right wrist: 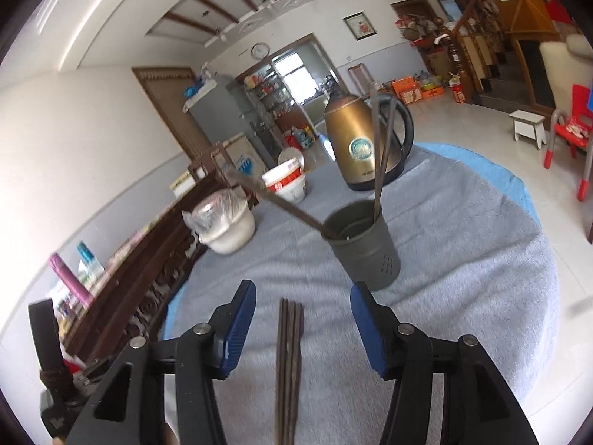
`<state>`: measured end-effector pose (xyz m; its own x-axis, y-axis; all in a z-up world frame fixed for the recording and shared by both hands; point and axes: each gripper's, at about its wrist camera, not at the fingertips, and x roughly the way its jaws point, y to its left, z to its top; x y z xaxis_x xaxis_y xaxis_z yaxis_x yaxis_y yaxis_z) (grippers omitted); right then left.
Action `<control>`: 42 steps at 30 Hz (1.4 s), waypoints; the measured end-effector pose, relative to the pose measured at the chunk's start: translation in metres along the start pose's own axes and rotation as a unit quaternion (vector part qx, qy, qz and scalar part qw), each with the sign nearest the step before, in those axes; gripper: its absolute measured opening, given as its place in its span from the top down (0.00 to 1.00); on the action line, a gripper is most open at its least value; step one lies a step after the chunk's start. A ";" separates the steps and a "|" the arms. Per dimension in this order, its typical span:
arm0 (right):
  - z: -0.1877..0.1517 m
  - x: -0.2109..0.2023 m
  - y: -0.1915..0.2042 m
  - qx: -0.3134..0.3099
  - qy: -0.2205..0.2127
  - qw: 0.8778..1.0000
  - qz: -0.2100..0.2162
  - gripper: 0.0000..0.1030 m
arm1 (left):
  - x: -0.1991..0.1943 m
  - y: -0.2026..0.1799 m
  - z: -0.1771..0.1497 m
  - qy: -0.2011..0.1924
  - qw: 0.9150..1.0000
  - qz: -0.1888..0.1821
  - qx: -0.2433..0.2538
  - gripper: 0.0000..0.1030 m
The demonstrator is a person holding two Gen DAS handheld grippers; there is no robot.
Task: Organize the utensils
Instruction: 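Move both open tools back down over the chopsticks on the cloth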
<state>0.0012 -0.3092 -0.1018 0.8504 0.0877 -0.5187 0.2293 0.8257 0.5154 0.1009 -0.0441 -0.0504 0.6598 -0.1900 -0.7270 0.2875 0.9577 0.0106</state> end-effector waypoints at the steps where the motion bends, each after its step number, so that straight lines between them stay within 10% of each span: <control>1: -0.002 0.002 0.000 -0.003 0.004 1.000 -0.002 0.44 | 0.002 0.001 -0.003 0.005 1.000 0.002 -0.001 0.33; 8: -0.014 0.013 -0.002 -0.016 0.024 1.000 -0.012 0.62 | 0.023 0.006 -0.017 0.040 0.999 0.007 0.003 0.33; 42: -0.053 0.072 -0.015 -0.015 0.121 0.992 -0.014 0.62 | 0.072 -0.006 -0.033 0.120 0.992 -0.042 0.000 0.33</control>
<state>0.0341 -0.2853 -0.1829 0.7047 0.1923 -0.6829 0.2337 0.8459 0.4794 0.1237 -0.0568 -0.1260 0.4486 -0.2126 -0.8681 0.3351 0.9404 -0.0572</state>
